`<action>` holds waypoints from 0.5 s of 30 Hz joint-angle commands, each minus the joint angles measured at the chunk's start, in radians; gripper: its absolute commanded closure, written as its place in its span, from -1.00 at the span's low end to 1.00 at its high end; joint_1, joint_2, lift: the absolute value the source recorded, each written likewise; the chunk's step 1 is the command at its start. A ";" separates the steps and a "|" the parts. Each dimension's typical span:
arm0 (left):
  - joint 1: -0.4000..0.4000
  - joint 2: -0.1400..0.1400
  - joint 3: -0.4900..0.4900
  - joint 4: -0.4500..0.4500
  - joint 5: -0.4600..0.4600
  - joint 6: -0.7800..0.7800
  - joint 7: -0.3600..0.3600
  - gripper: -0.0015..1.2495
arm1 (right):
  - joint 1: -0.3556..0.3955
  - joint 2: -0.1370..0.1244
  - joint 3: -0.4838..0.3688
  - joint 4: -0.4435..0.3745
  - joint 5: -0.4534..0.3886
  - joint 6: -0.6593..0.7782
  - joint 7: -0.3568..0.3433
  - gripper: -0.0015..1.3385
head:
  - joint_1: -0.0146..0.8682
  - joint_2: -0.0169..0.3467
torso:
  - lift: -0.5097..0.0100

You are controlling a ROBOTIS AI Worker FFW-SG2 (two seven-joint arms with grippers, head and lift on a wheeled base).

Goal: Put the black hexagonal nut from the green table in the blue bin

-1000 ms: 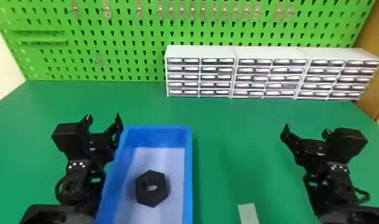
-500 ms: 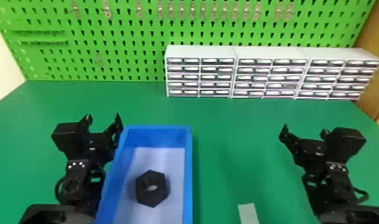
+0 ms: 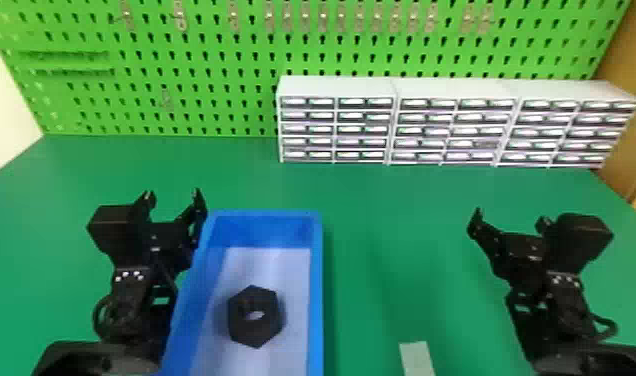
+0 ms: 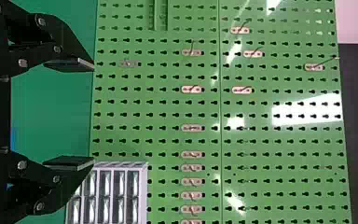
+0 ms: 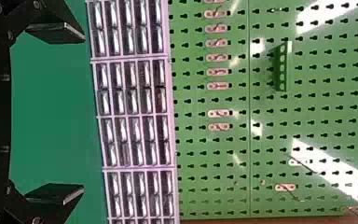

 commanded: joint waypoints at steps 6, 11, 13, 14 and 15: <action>-0.003 0.001 0.000 0.000 0.000 0.000 -0.001 -0.15 | -0.002 0.003 -0.003 0.000 0.000 0.000 0.000 -0.75 | 0.52 -0.59 | 0.59; -0.003 0.001 0.000 0.000 0.000 0.000 0.001 -0.15 | -0.002 0.003 -0.005 0.000 -0.002 0.000 0.000 -0.75 | 0.52 -0.59 | 0.59; -0.003 0.001 -0.002 0.000 0.000 0.000 0.001 -0.15 | 0.000 0.003 -0.005 0.000 -0.002 0.000 0.000 -0.75 | 0.52 -0.59 | 0.59; -0.003 0.001 -0.002 0.000 0.000 0.000 -0.001 -0.15 | 0.000 0.003 -0.005 0.000 -0.003 0.000 -0.001 -0.75 | 0.52 -0.59 | 0.59; -0.003 0.001 -0.002 0.000 0.000 0.000 0.001 -0.15 | 0.000 0.003 -0.005 0.000 -0.003 0.000 0.000 -0.75 | 0.52 -0.59 | 0.59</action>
